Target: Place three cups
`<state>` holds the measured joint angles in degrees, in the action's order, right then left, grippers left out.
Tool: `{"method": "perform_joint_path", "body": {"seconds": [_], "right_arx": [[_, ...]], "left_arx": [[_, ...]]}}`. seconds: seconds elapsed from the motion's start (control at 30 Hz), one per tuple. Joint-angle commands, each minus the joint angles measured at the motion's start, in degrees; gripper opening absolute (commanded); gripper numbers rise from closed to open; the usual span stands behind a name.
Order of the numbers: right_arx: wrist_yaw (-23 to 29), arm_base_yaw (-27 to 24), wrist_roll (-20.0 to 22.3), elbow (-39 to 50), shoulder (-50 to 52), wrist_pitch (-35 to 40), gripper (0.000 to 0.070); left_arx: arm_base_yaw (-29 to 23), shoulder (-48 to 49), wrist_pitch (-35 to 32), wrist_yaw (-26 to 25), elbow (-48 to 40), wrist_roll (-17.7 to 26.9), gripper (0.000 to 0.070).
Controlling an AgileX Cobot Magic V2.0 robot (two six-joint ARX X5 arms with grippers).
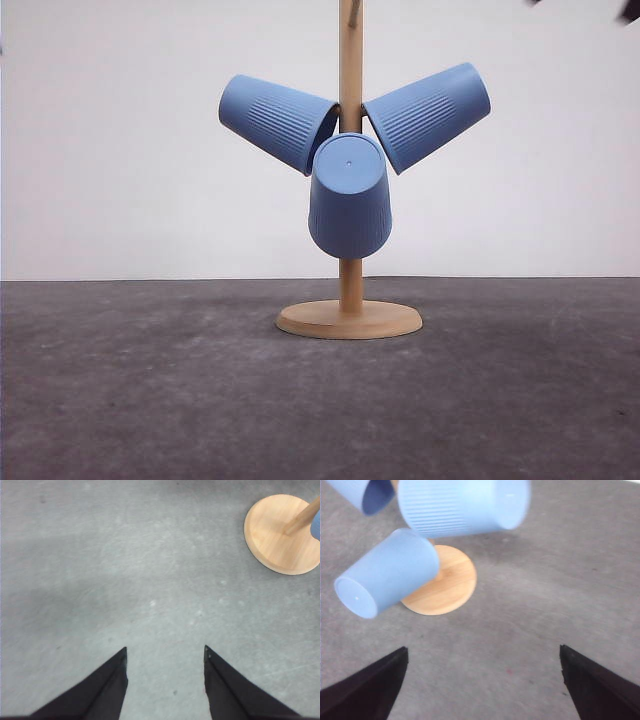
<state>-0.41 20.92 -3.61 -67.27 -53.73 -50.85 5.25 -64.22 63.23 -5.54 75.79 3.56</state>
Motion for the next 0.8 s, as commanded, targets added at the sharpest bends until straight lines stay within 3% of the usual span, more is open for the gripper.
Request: {"method": "perform_joint_path", "body": {"seconds": [0.0, 0.3, 0.6, 0.67, 0.7, 0.73, 0.77], "right_arx": [[-1.22, -1.08, 2.81, 0.7, 2.65, -0.85, 0.0617], [-3.49, -7.82, 6.51, 8.49, 15.21, -5.63, 0.0616], [-8.98, -10.67, 6.23, 11.99, 18.75, -5.5, 0.061], [-9.04, -10.66, 5.52, 11.99, 18.75, -5.45, 0.0496], [-9.04, -10.66, 5.52, 11.99, 18.75, -5.43, 0.0296], [-9.04, -10.66, 5.53, 11.99, 18.75, -5.37, 0.0132], [-9.02, -10.66, 5.55, 11.99, 18.75, -5.28, 0.0009]], "left_arx": [[-0.12, 0.43, 0.43, 1.93, 1.49, -0.71, 0.0275], [-0.1, 4.08, 3.83, 4.29, 0.68, -2.86, 0.0275], [-0.1, 5.34, 4.43, 4.26, 0.11, -3.0, 0.0274], [-0.1, 5.37, 4.6, 4.22, 0.11, -2.92, 0.0239], [-0.09, 5.37, 4.92, 4.22, 0.11, -2.6, 0.0103], [-0.07, 5.37, 5.18, 4.22, 0.11, -2.34, 0.0026], [-0.04, 5.37, 5.38, 4.22, 0.11, -2.16, 0.0015]]}}
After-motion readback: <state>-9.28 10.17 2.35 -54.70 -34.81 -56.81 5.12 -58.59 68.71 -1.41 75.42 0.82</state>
